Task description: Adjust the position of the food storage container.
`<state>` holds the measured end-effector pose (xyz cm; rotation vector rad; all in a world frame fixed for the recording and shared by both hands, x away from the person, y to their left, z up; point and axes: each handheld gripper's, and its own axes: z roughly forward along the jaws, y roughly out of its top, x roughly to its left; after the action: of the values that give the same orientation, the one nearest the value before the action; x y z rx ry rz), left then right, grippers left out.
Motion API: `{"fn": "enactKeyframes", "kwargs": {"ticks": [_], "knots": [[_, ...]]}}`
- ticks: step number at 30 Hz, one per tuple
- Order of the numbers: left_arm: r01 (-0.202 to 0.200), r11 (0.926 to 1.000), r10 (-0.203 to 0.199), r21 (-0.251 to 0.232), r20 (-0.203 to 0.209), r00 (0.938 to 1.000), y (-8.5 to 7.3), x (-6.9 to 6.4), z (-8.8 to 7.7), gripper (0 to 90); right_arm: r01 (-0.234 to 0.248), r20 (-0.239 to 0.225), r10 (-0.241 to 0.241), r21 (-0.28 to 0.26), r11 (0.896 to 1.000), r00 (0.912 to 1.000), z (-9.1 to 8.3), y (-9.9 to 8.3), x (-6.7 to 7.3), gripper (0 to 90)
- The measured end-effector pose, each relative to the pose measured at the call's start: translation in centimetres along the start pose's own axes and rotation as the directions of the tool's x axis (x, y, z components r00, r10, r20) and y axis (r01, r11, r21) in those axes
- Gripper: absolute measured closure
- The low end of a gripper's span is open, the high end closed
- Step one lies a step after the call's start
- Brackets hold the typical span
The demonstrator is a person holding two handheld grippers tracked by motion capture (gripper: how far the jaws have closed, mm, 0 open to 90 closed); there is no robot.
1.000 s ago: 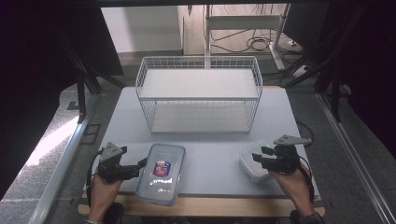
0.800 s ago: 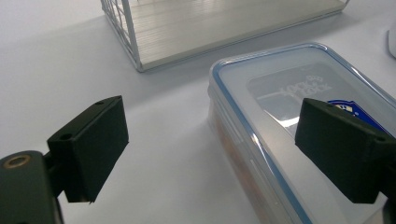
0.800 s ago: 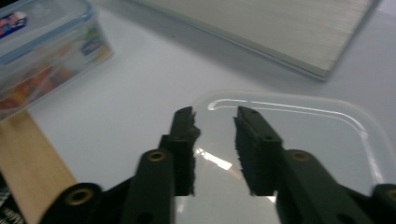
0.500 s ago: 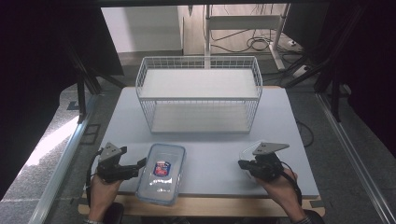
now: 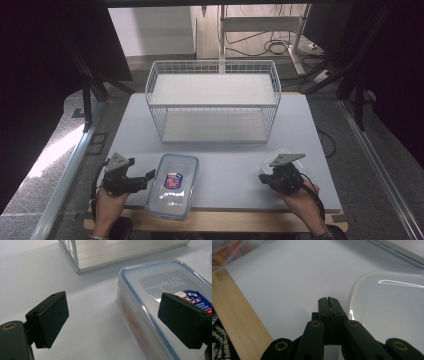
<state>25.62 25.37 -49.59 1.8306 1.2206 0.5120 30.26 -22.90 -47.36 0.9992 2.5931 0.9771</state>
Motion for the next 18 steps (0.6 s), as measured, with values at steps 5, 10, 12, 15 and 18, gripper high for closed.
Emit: {"fn": "enactKeyframes", "kwargs": {"ticks": [5,10,12,15,18], "knots": [[-0.006,0.9995,0.006,0.03,-0.007,1.0,-0.1,0.2,0.1,9.6,-0.033,0.027,0.033,-0.014,0.999,0.9991,-0.8,-0.6,-1.8,89.6],[0.007,0.9998,-0.008,0.02,0.017,0.9998,-0.2,0.6,-0.2,9.6,-0.074,0.042,0.075,-0.027,0.997,0.9963,-1.6,-1.1,-3.1,89.6],[0.007,0.9998,-0.007,0.017,0.012,0.9999,-0.2,0.8,-0.3,11.6,-0.097,0.057,0.099,-0.039,0.995,0.9935,-2.2,-1.5,-4.1,89.6],[0.006,0.9999,-0.006,0.016,0.012,0.9999,-0.3,0.9,-0.4,13.1,-0.11,0.07,0.112,-0.04,0.993,0.9912,-2.4,-1.8,-4.5,89.6],[-0.022,0.9992,0.022,0.034,0.006,0.9997,-0.5,0.9,-0.5,17.9,-0.122,0.092,0.126,-0.045,0.991,0.9878,-2.7,-2.0,-5.2,89.6]]}}
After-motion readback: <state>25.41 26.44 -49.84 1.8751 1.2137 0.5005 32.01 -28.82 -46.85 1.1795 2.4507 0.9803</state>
